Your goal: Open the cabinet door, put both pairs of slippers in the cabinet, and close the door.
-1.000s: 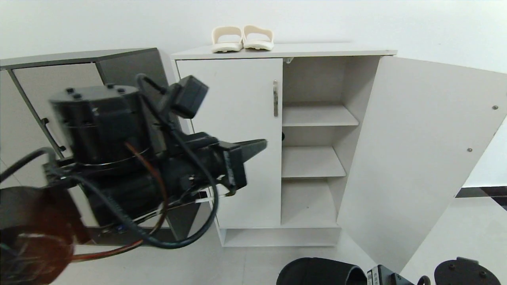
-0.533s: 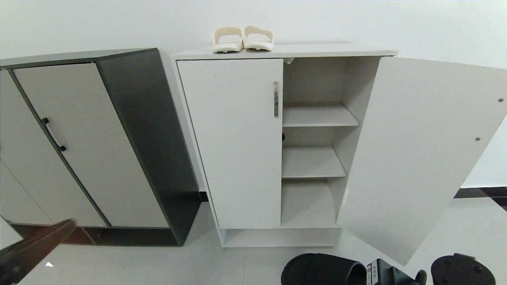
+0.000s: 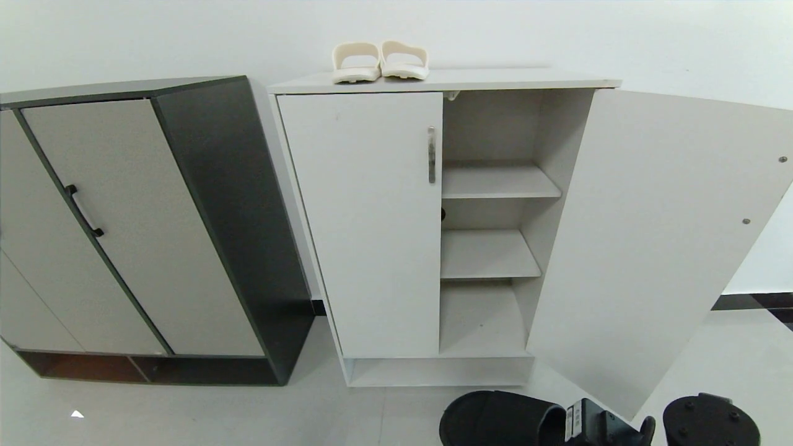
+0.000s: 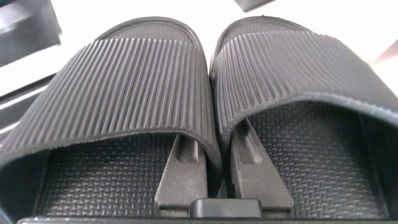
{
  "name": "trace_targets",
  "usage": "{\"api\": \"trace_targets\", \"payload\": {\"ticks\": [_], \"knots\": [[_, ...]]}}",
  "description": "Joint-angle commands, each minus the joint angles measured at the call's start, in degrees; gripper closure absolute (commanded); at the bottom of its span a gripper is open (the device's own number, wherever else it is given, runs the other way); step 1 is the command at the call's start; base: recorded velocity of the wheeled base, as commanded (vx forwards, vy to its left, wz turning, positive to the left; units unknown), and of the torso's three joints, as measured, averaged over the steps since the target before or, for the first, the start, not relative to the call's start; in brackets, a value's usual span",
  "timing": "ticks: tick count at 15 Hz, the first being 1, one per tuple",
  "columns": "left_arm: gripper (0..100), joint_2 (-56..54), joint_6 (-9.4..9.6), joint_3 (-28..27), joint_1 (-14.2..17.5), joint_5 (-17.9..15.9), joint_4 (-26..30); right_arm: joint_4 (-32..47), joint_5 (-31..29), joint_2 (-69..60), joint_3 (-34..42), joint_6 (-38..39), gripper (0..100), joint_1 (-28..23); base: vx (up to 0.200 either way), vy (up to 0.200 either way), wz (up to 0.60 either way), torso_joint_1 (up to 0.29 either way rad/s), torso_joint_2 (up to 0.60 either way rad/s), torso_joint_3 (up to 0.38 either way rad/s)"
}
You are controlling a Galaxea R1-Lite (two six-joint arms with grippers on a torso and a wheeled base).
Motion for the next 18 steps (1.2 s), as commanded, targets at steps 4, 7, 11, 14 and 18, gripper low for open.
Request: {"api": "trace_targets", "payload": {"ticks": [4, 7, 11, 14, 18], "knots": [[100, -3.5, 4.0, 1.3, -0.4, -8.5, 0.2, -6.2, -14.9, 11.0, -8.8, 5.2, 100, 0.0, 0.0, 0.0, 0.0, 0.0, 0.0, 0.0], [100, -3.5, 4.09, 1.3, -0.4, -8.5, 0.2, -1.2, -28.0, 14.6, -21.5, 9.8, 100, 0.4, 0.0, 0.0, 0.0, 0.0, 0.0, 0.0], [100, -3.5, 4.09, 1.3, -0.4, -8.5, 0.2, 19.1, -45.4, 15.5, -38.8, 15.7, 100, 0.7, 0.0, 0.0, 0.0, 0.0, 0.0, 0.0], [100, -3.5, 4.09, 1.3, -0.4, -8.6, 0.2, 29.5, -62.1, 19.0, -50.4, 20.6, 100, 0.7, 0.0, 0.0, 0.0, 0.0, 0.0, 0.0], [100, -3.5, 4.09, 1.3, -0.4, -8.5, 0.2, 29.4, -63.8, 19.5, -50.2, 20.4, 100, 0.5, 0.0, 0.0, 0.0, 0.0, 0.0, 0.0]]}}
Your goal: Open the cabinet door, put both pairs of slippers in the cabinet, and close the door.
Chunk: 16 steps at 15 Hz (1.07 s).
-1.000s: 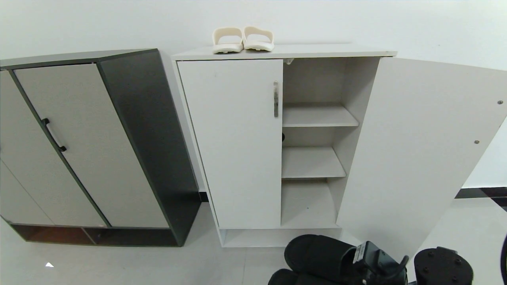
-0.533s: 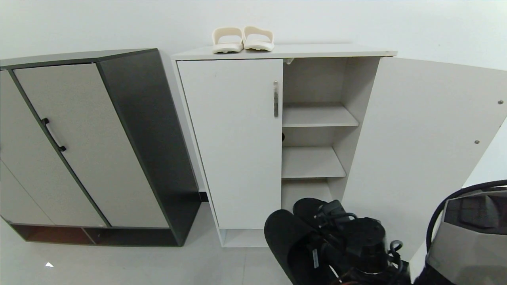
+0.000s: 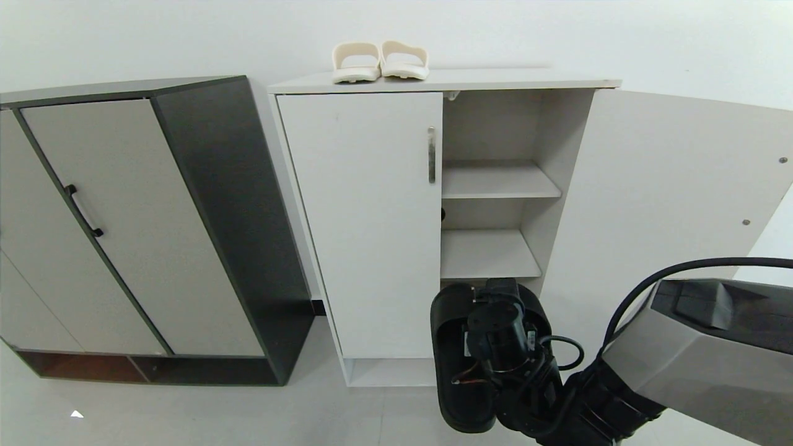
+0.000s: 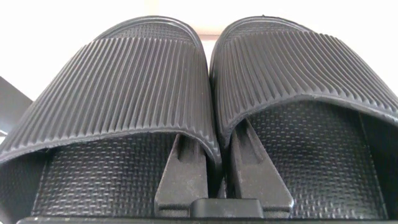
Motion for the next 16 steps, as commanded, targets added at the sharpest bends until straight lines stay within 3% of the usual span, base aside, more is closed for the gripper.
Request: {"api": "trace_targets", "payload": {"ticks": [1, 7, 16], "knots": [[100, 0.2, -0.01, 0.0, 0.0, 0.0, 0.0, 0.0, 0.0, 0.6, -0.4, 0.0, 100, -0.1, 0.0, 0.0, 0.0, 0.0, 0.0, 0.0], [100, 0.2, -0.01, 0.0, 0.0, 0.0, 0.0, 0.0, 0.1, 1.0, -1.2, -0.1, 100, -0.5, 0.0, -0.2, 0.0, 0.003, 0.01, 0.002], [100, 0.2, -0.1, 0.0, 0.0, 0.0, 0.0, -3.5, 0.5, 2.4, -1.4, -1.0, 100, -1.2, 0.0, 0.0, 0.0, 0.0, 0.0, 0.0]]}}
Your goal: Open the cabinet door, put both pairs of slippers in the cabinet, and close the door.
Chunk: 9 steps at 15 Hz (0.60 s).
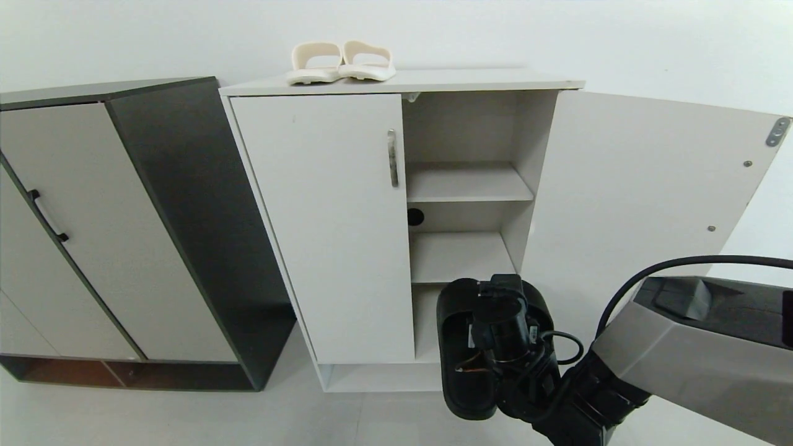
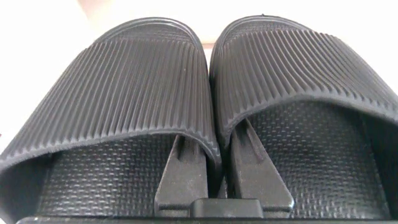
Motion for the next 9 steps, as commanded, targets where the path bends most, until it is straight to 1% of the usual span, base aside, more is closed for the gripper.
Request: {"api": "trace_targets", "payload": {"ticks": [1, 2, 4, 5, 7, 9], "knots": [[100, 0.1, 0.0, 0.0, 0.0, 0.0, 0.0, -2.0, 0.2, 1.0, 0.4, -0.8, 100, 0.3, 0.0, 0.0, 0.0, 0.0, 0.0, 0.0], [100, 0.1, 0.0, 0.0, 0.0, 0.0, 0.0, -2.9, 0.3, 1.1, 0.6, -0.9, 100, 0.3, 0.0, 0.0, 0.0, 0.0, 0.0, 0.0], [100, 0.1, 0.0, 0.0, 0.0, 0.0, 0.0, -8.9, 5.2, 1.4, 4.9, -3.3, 100, 0.1, 0.0, 0.0, 0.0, 0.0, 0.0, 0.0], [100, 0.1, 0.0, 0.0, 0.0, 0.0, 0.0, -11.1, 6.0, 1.8, 5.7, -4.8, 100, -0.7, 0.0, 0.0, 0.0, 0.0, 0.0, 0.0], [100, 0.1, 0.0, 0.0, 0.0, 0.0, 0.0, -14.1, 5.9, 3.3, 5.8, -6.5, 100, -1.5, 0.0, 0.0, 0.0, 0.0, 0.0, 0.0], [100, 0.1, 0.0, 0.0, 0.0, 0.0, 0.0, -15.0, 5.8, 4.1, 5.7, -7.0, 100, -1.6, 0.0, 0.0, 0.0, 0.0, 0.0, 0.0]]}}
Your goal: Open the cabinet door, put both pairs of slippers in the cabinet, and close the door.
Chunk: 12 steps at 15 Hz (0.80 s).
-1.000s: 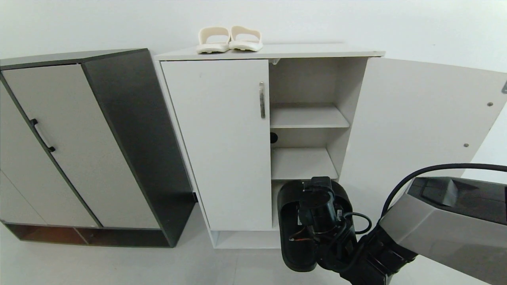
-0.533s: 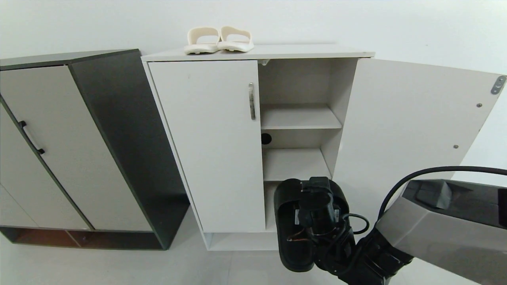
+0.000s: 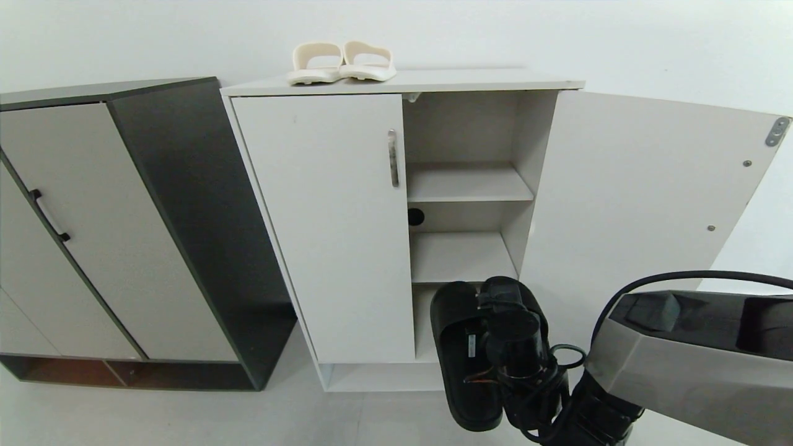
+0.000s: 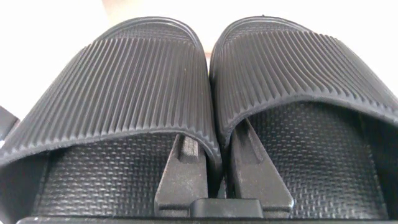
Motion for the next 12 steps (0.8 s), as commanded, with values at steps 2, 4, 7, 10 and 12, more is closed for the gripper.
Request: {"api": "trace_targets", "payload": {"ticks": [2, 4, 7, 10, 12], "knots": [[100, 0.1, 0.0, 0.0, 0.0, 0.0, 0.0, -0.8, 0.2, 1.1, -0.1, 0.0, 100, -0.4, 0.0, 0.0, 0.0, 0.0, 0.0, 0.0], [100, 0.1, 0.0, 0.0, 0.0, 0.0, 0.0, -0.8, 0.3, 1.3, -0.4, -0.2, 100, -0.5, 0.0, 0.0, 0.0, 0.0, 0.0, 0.0], [100, 0.1, 0.0, 0.0, 0.0, 0.0, 0.0, -2.3, 0.6, 1.3, -3.1, -2.9, 100, -1.3, 0.0, 0.0, 0.0, 0.002, 0.0, -0.098], [100, 0.1, 0.0, 0.0, 0.0, 0.0, 0.0, -2.2, 3.2, 2.7, -6.2, -5.2, 100, -2.0, 0.0, 0.0, 0.0, 0.002, 0.0, -0.191], [100, 0.1, 0.0, 0.0, 0.0, 0.0, 0.0, -2.3, 3.1, 3.3, -6.0, -5.3, 100, -2.4, 0.0, 0.0, 0.0, 0.002, 0.0, -0.193]]}}
